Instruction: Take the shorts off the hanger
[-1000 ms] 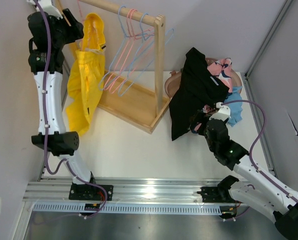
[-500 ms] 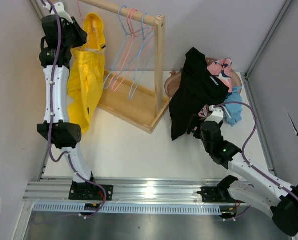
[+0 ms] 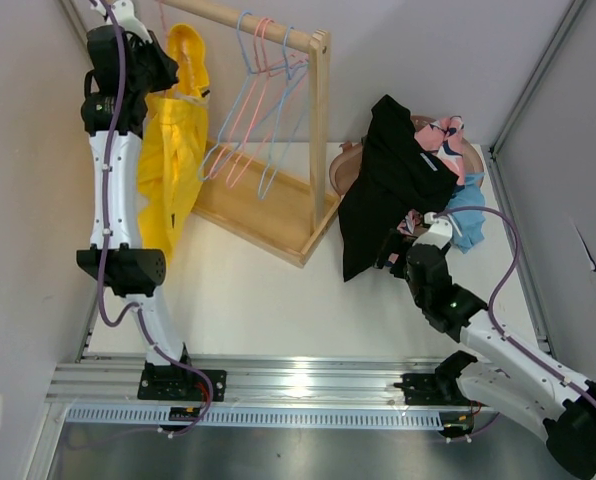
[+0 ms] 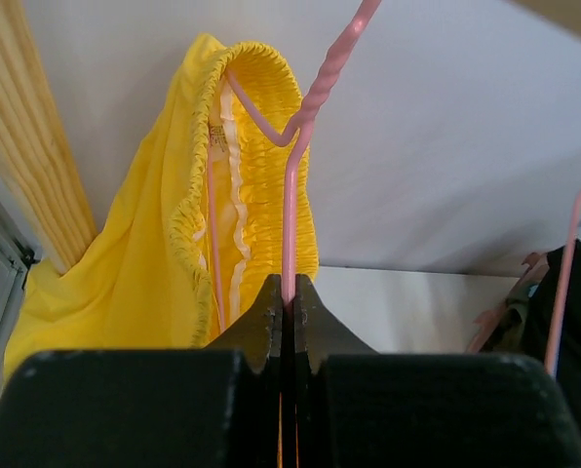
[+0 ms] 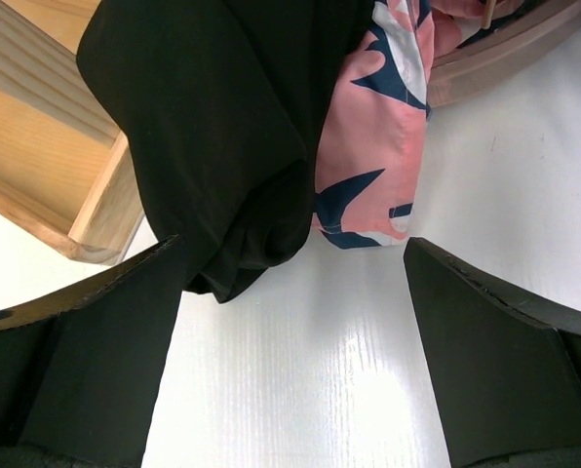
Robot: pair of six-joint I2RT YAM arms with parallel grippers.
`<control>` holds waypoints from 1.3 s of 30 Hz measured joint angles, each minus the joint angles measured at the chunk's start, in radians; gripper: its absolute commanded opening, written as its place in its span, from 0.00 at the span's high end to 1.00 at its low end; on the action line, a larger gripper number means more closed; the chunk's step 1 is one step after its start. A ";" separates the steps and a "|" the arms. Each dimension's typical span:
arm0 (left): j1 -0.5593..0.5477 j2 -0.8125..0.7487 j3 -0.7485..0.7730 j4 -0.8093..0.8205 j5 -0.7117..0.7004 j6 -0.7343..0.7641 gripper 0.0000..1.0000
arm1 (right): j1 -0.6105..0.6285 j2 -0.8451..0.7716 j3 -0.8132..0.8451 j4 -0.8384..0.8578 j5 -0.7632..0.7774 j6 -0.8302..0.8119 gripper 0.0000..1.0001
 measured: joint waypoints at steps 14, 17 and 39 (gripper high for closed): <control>-0.023 -0.329 -0.154 -0.018 -0.043 -0.010 1.00 | 0.316 0.047 0.226 0.033 -0.021 -0.102 0.01; -0.042 -0.417 -0.256 -0.010 -0.055 -0.010 1.00 | 0.490 0.174 0.404 0.079 0.011 -0.169 0.01; -0.060 -0.845 -0.706 -0.008 0.027 -0.076 1.00 | 0.878 1.086 1.410 0.151 0.173 -0.410 0.01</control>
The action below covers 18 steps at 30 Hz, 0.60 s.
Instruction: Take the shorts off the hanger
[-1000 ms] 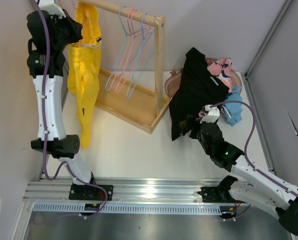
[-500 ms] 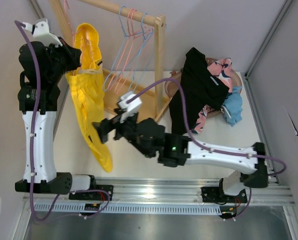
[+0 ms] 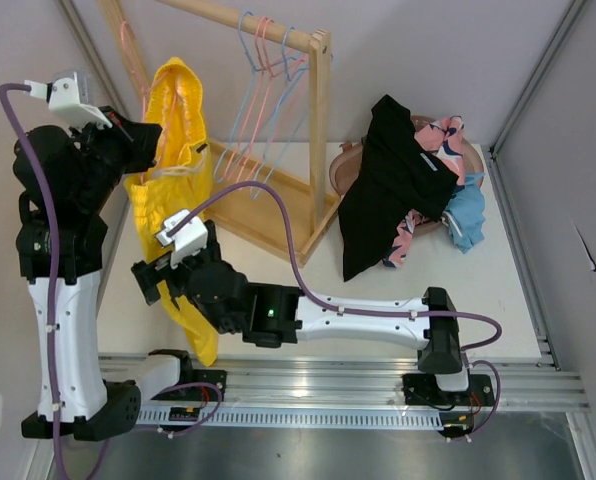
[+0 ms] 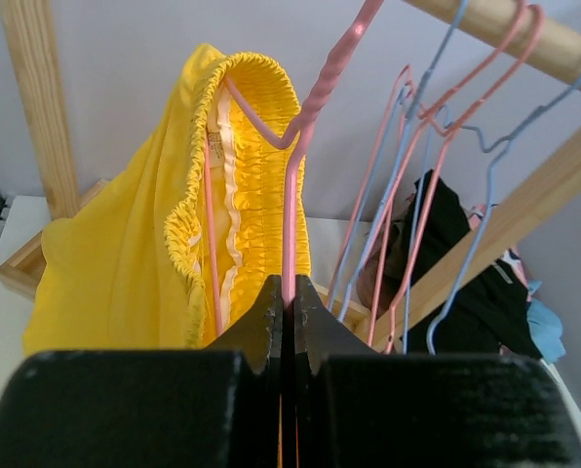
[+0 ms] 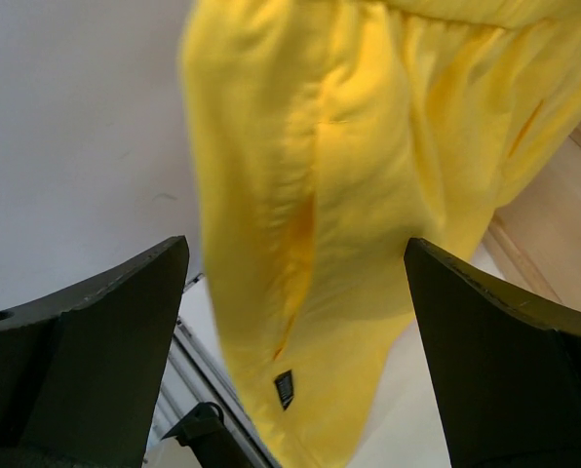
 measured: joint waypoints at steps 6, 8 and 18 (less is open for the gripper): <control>0.000 -0.065 0.000 -0.025 0.057 -0.034 1.00 | -0.005 0.028 0.000 0.027 0.065 -0.015 0.99; 0.000 -0.079 0.000 -0.027 0.074 -0.040 1.00 | -0.006 0.033 0.000 0.038 0.061 -0.013 1.00; 0.000 0.048 0.207 -0.130 0.032 -0.018 1.00 | 0.076 0.019 -0.204 0.104 0.054 0.147 1.00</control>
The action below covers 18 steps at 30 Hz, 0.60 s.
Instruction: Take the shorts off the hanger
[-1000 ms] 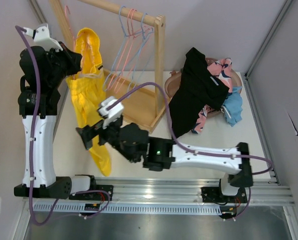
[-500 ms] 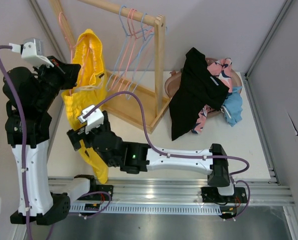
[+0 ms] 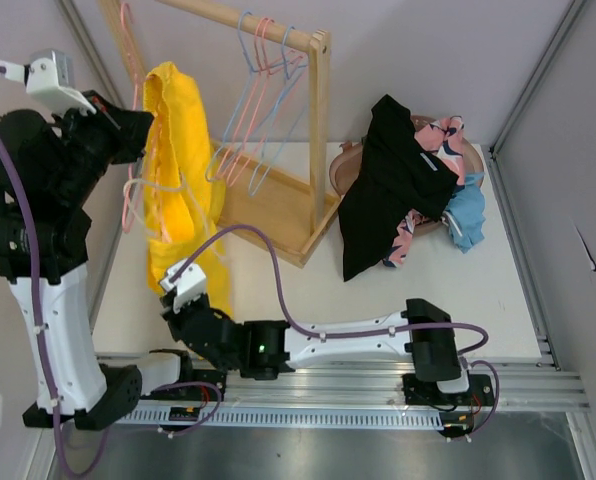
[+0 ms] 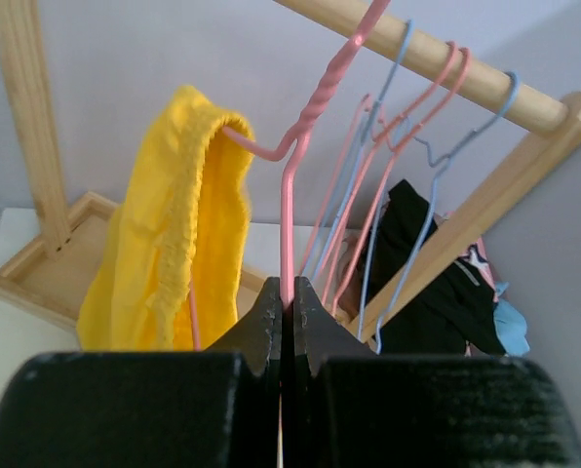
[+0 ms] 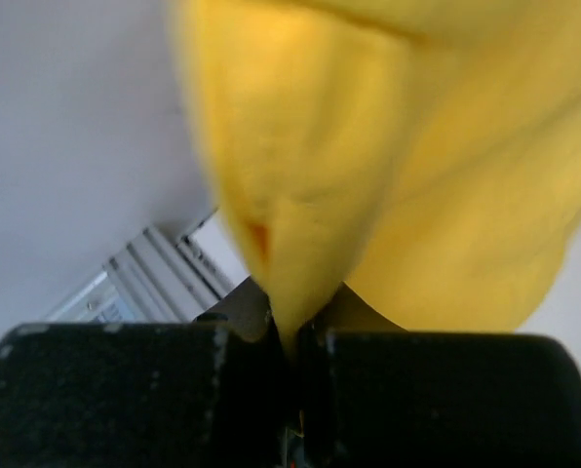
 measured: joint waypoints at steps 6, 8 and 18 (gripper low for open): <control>0.000 0.126 0.209 -0.207 -0.036 0.007 1.00 | 0.037 0.075 -0.020 -0.052 0.048 0.118 1.00; 0.000 0.095 0.135 -0.194 -0.034 0.007 1.00 | 0.029 0.077 -0.025 -0.064 0.050 0.126 1.00; -0.002 -0.210 -0.269 -0.076 -0.036 0.001 1.00 | -0.269 0.105 0.047 -0.117 -0.179 0.138 1.00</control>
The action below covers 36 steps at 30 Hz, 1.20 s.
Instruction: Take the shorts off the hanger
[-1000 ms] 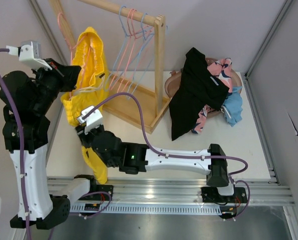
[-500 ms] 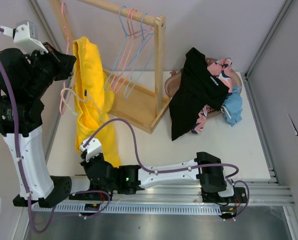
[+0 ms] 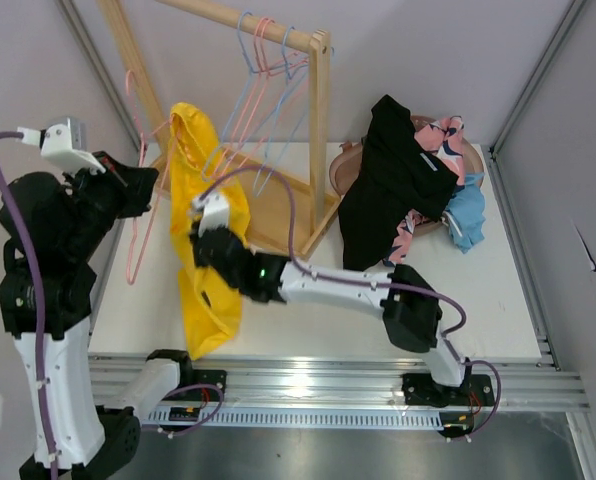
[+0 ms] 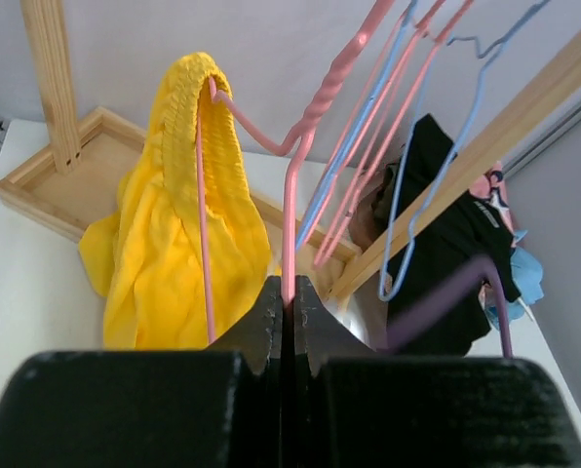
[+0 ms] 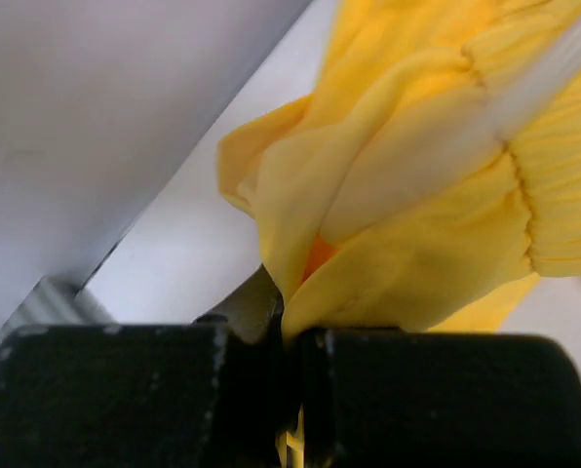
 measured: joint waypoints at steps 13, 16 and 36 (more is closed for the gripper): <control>-0.001 -0.127 -0.103 -0.016 0.005 -0.071 0.99 | -0.265 0.104 0.211 -0.103 -0.187 0.051 1.00; -0.001 -0.109 -0.103 0.006 -0.028 -0.069 1.00 | -0.182 0.004 -0.041 -0.036 -0.187 0.066 1.00; -0.001 0.344 0.137 0.224 -0.097 0.024 1.00 | 0.119 -0.816 -0.561 -0.265 0.340 0.022 1.00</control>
